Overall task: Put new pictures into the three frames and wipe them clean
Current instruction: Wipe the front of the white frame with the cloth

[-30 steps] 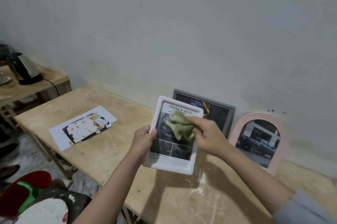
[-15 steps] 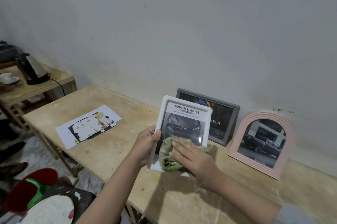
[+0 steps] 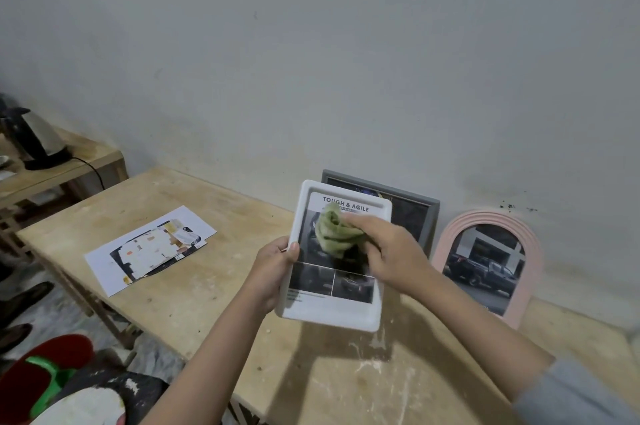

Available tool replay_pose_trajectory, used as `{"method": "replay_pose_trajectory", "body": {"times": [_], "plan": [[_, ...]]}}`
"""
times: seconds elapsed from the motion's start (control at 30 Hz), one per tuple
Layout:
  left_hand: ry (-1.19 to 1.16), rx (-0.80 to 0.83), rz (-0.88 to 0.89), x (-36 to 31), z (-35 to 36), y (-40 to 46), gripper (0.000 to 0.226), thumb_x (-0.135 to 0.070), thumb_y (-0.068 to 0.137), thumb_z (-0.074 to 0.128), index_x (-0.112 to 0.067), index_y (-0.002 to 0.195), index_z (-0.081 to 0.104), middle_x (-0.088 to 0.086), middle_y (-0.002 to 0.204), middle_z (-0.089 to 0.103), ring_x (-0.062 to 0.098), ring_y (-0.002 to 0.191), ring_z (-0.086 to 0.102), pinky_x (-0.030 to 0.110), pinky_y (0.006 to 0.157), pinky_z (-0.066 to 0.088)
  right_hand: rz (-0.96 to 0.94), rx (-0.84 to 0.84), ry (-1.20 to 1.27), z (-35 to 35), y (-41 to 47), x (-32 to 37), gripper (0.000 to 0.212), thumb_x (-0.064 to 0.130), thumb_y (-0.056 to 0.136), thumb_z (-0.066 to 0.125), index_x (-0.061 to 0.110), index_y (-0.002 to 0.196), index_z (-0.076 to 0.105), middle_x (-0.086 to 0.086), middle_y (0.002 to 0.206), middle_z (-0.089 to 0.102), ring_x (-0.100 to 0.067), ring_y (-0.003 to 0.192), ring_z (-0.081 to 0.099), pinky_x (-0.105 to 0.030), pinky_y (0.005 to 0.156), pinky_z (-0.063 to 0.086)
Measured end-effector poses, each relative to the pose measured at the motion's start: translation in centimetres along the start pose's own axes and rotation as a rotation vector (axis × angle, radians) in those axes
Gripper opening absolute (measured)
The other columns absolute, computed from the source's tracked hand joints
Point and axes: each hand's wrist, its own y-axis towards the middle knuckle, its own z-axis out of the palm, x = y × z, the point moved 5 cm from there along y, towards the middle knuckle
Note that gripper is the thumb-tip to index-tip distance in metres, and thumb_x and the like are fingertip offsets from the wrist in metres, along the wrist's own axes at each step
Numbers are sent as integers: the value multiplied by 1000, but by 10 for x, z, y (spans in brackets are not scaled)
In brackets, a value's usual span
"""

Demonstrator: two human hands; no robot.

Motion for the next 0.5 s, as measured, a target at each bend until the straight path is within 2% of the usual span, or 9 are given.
{"method": "replay_pose_trajectory", "body": {"times": [0.07, 0.13, 0.2, 0.3, 0.37, 0.43, 0.5], "plan": [[-21, 37, 11, -2, 6, -2, 25, -11, 100, 42, 2, 103, 64, 25, 98, 70, 34, 82, 68, 38, 69, 58, -71, -56, -228, 1, 7, -11, 74, -14, 67, 52, 14, 135, 51, -7, 138, 53, -24, 123, 53, -34, 94, 50], [-67, 48, 8, -4, 10, -5, 24, -10, 99, 43, -1, 102, 64, 21, 93, 71, 32, 78, 68, 33, 62, 56, -120, -49, -381, 11, 3, -12, 74, -17, 63, 52, 7, 133, 52, -16, 138, 50, -32, 124, 52, -41, 94, 51], [-84, 34, -2, -2, 10, -3, 24, -10, 99, 43, 1, 103, 64, 23, 91, 70, 32, 76, 67, 34, 61, 56, -135, -1, -422, 32, -13, -10, 73, -16, 63, 57, 5, 133, 52, -19, 137, 50, -33, 123, 53, -41, 94, 51], [-75, 1, -26, 3, 8, 0, 22, -10, 99, 43, 4, 100, 60, 22, 86, 68, 29, 69, 65, 30, 55, 54, -228, 106, -400, 61, -49, -3, 77, -6, 59, 75, 9, 132, 54, -17, 135, 53, -29, 119, 57, -32, 88, 52], [-67, -21, -31, 5, 5, 2, 21, -10, 99, 44, 3, 98, 61, 19, 84, 68, 27, 66, 66, 28, 53, 53, -231, 207, -370, 75, -70, -3, 79, 2, 57, 77, 14, 131, 52, -14, 134, 55, -25, 117, 59, -30, 82, 57], [-48, -39, -30, 7, 3, 3, 21, -10, 99, 45, -1, 95, 64, 18, 84, 70, 26, 66, 68, 30, 56, 54, -164, 324, -220, 79, -79, 1, 75, 2, 58, 67, 20, 129, 54, -6, 131, 59, -21, 113, 61, -31, 77, 57], [-38, -38, -33, 9, 1, 4, 23, -10, 99, 45, -2, 97, 66, 20, 90, 72, 32, 75, 69, 36, 65, 57, -42, 436, -20, 70, -74, 6, 64, -1, 69, 52, 24, 127, 58, 3, 128, 62, -15, 114, 59, -30, 89, 52]]}}
